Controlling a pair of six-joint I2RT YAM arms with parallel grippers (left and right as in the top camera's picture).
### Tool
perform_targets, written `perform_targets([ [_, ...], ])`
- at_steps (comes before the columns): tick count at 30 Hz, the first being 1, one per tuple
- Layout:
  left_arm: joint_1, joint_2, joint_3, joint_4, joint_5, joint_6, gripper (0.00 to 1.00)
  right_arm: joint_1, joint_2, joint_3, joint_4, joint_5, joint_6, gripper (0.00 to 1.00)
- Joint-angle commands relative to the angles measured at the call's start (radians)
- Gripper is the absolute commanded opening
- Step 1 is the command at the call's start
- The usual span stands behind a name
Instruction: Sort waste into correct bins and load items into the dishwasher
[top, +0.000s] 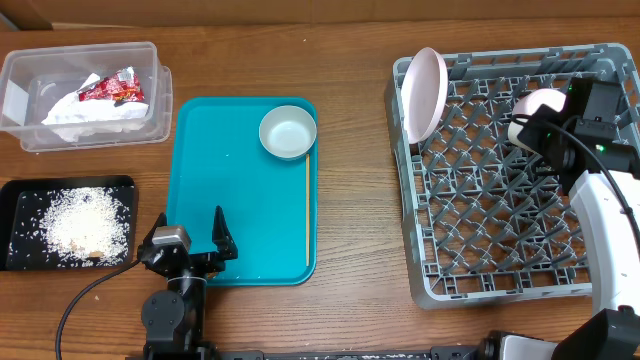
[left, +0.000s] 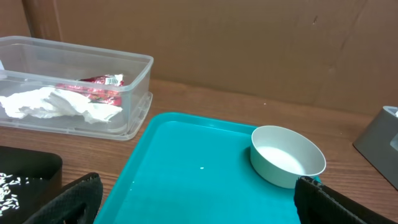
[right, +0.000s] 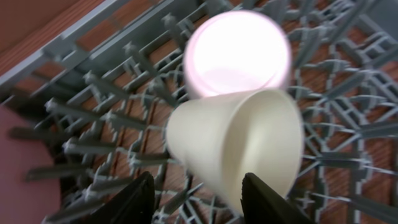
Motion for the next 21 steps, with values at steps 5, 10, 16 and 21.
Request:
perform_targets([
  [5, -0.004, -0.009, -0.004, 0.002, -0.012, 0.022, 1.0, -0.002, 0.051, 0.006, -0.019, -0.068, -0.076, 0.47],
  [10, -0.004, -0.009, -0.004, 0.002, -0.012, 0.022, 1.0, -0.002, 0.069, 0.006, -0.026, -0.052, -0.076, 0.33],
  [16, -0.004, -0.009, -0.004, 0.002, -0.013, 0.022, 1.0, -0.002, 0.061, 0.007, -0.035, -0.053, -0.06, 0.13],
  [21, -0.004, -0.009, -0.004, 0.002, -0.013, 0.022, 1.0, -0.002, -0.003, 0.008, -0.054, -0.053, -0.053, 0.04],
])
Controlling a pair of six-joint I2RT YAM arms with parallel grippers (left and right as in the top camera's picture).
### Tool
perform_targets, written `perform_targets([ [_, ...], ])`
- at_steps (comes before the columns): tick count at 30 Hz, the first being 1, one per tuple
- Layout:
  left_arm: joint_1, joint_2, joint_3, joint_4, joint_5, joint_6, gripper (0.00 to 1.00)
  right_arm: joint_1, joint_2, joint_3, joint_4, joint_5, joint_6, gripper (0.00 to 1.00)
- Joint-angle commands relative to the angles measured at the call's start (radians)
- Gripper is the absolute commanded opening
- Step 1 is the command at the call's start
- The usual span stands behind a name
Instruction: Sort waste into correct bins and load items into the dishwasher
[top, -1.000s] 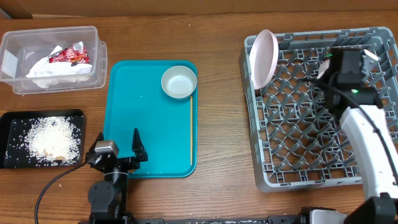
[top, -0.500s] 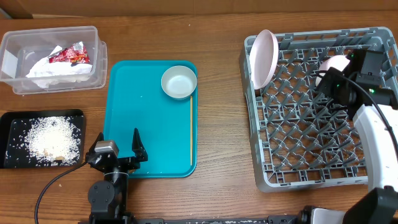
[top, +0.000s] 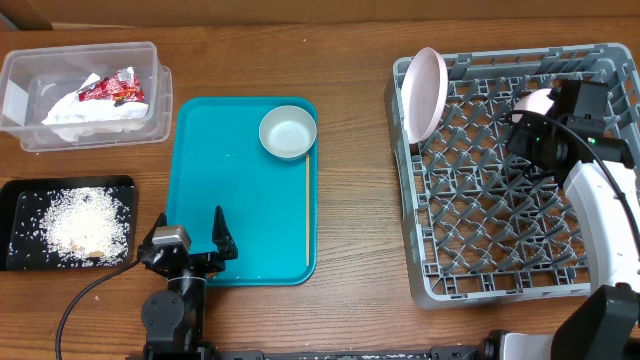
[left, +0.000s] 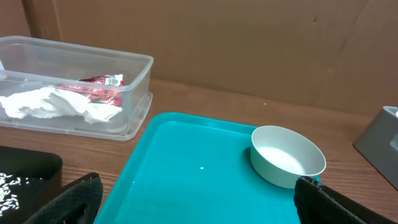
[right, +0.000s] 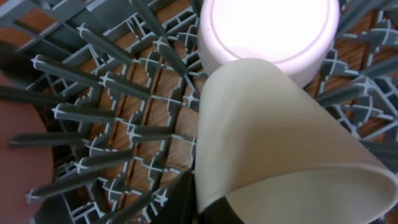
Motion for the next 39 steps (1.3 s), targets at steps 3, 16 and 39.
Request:
perform_targets([
  [3, -0.004, -0.009, -0.004, 0.002, -0.012, 0.022, 1.0, -0.006, -0.131, 0.008, -0.039, 0.013, 0.019, 0.04],
  [16, -0.004, -0.009, -0.004, 0.002, -0.013, 0.022, 1.0, -0.114, -0.217, -0.101, 0.011, -0.681, -0.065, 0.04],
  [39, -0.004, -0.009, -0.004, 0.002, -0.012, 0.022, 1.0, -0.382, 0.101, -0.267, 0.331, -1.294, -0.167, 0.04],
])
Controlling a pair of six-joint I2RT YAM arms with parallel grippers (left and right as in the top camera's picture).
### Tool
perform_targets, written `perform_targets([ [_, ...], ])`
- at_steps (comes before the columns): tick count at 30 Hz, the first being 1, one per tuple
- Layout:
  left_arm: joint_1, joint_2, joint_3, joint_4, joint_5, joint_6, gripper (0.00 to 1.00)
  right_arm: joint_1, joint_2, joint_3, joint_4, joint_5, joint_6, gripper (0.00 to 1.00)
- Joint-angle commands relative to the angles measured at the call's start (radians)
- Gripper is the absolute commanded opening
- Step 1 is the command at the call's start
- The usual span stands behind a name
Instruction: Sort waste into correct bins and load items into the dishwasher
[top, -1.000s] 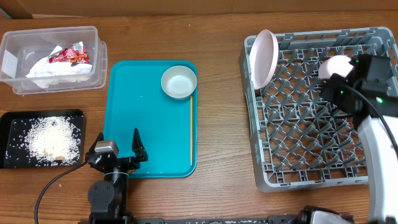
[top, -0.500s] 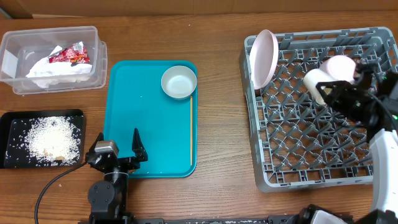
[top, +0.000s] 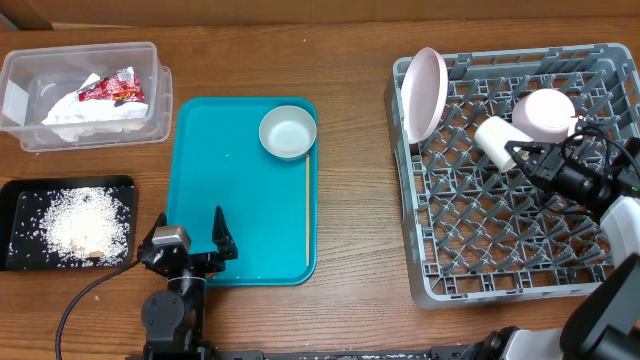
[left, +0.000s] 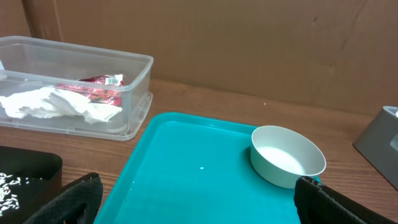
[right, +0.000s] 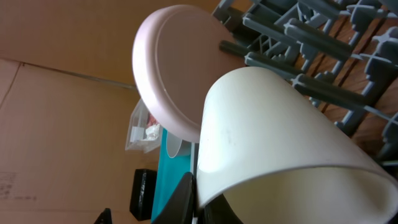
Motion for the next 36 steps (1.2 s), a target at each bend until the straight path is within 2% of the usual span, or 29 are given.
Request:
perform_targets([
  [1, -0.004, -0.009, -0.004, 0.002, -0.012, 0.022, 1.0, -0.004, 0.035, -0.009, 0.018, -0.067, -0.029, 0.04],
  [15, -0.004, -0.009, -0.004, 0.002, -0.012, 0.022, 1.0, -0.092, 0.047, -0.009, -0.009, -0.012, -0.026, 0.04],
  [30, -0.004, -0.009, -0.004, 0.002, -0.012, 0.022, 1.0, -0.1, 0.045, -0.008, -0.078, -0.003, -0.021, 0.04],
  [36, -0.004, -0.009, -0.004, 0.002, -0.013, 0.022, 1.0, -0.124, 0.01, -0.008, -0.131, 0.197, 0.054, 0.04],
])
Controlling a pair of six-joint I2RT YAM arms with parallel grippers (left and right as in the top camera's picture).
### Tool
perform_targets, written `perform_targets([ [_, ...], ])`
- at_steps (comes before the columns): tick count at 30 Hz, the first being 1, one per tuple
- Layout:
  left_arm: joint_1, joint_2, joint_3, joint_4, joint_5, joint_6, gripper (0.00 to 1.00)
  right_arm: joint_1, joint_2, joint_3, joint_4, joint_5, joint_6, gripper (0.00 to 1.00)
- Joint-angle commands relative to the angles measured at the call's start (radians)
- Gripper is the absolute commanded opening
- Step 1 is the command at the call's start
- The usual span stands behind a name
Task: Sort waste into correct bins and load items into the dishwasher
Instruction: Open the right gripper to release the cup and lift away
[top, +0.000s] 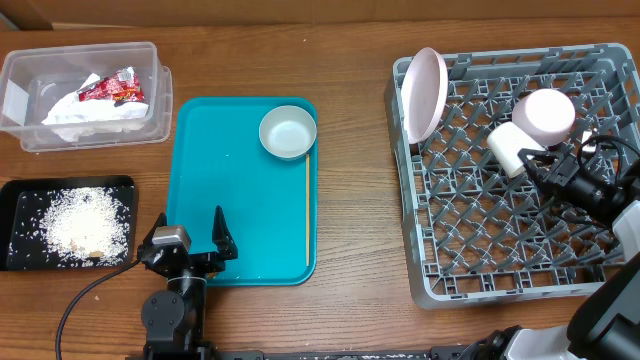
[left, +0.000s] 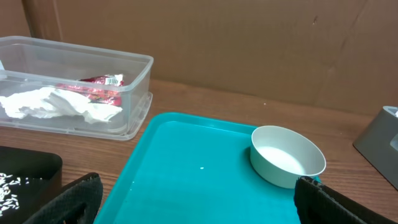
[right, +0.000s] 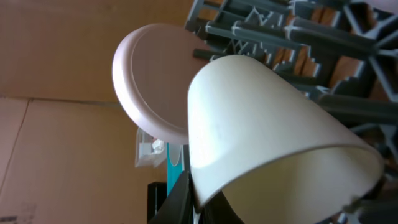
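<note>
My right gripper (top: 532, 162) is shut on the rim of a white cup (top: 507, 148), holding it on its side over the grey dishwasher rack (top: 430, 285). The cup (right: 261, 124) fills the right wrist view. A pink plate (top: 424, 92) stands on edge at the rack's far left, and a pink bowl (top: 545, 113) sits upside down in the rack just behind the cup. A white bowl (top: 288, 132) and a thin wooden stick (top: 306, 205) lie on the teal tray (top: 220, 180). My left gripper (top: 190, 245) rests open at the tray's near edge.
A clear plastic bin (top: 150, 95) holding a red wrapper and white tissue sits at the far left. A black tray (top: 20, 190) with rice lies below it. Brown cardboard walls stand behind the table.
My right gripper with the white cup has shifted slightly right and toward the pink bowl, lower over the rack. The left arm has not moved.
My right gripper held the white cup next to the upside-down pink bowl at the rack's far right. Then it had swung the cup onto its side further left over the rack. Now the cup sits a little nearer the bowl. The left gripper stayed still throughout.
</note>
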Motion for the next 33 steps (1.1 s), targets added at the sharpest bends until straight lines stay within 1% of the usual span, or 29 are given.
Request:
perform_targets([
  [1, -0.004, -0.009, -0.004, 0.002, -0.012, 0.022, 1.0, -0.03, -0.034, -0.008, -0.049, 0.235, 0.046, 0.04],
  [4, -0.004, -0.009, -0.004, 0.002, -0.012, 0.022, 1.0, -0.032, -0.061, -0.008, -0.094, 0.364, 0.067, 0.04],
  [9, -0.004, -0.009, -0.004, 0.002, -0.012, 0.022, 1.0, -0.032, -0.117, -0.006, -0.128, 0.397, 0.076, 0.08],
  [12, -0.004, -0.009, -0.004, 0.002, -0.012, 0.022, 1.0, -0.032, -0.152, 0.008, -0.135, 0.419, 0.101, 0.11],
  [15, -0.004, -0.009, -0.004, 0.002, -0.013, 0.022, 1.0, -0.032, -0.179, 0.023, -0.153, 0.455, 0.105, 0.19],
  [18, -0.004, -0.009, -0.004, 0.002, -0.013, 0.022, 1.0, -0.032, -0.192, 0.026, -0.18, 0.519, 0.105, 0.21],
  [20, -0.004, -0.009, -0.004, 0.002, -0.013, 0.022, 1.0, -0.032, -0.192, 0.026, -0.2, 0.544, 0.105, 0.25],
  [23, -0.004, -0.009, -0.004, 0.002, -0.012, 0.022, 1.0, -0.032, -0.194, 0.028, -0.224, 0.555, 0.109, 0.27],
  [26, -0.004, -0.009, -0.004, 0.002, -0.012, 0.022, 1.0, -0.032, -0.205, 0.044, -0.254, 0.599, 0.157, 0.29],
  [27, -0.004, -0.009, -0.004, 0.002, -0.013, 0.022, 1.0, -0.032, -0.214, 0.055, -0.273, 0.636, 0.177, 0.33],
  [30, -0.004, -0.009, -0.004, 0.002, -0.012, 0.022, 1.0, -0.032, -0.276, 0.096, -0.349, 0.82, 0.229, 0.34],
  [33, -0.004, -0.009, -0.004, 0.002, -0.012, 0.022, 1.0, -0.03, -0.336, 0.117, -0.376, 0.861, 0.228, 0.34],
])
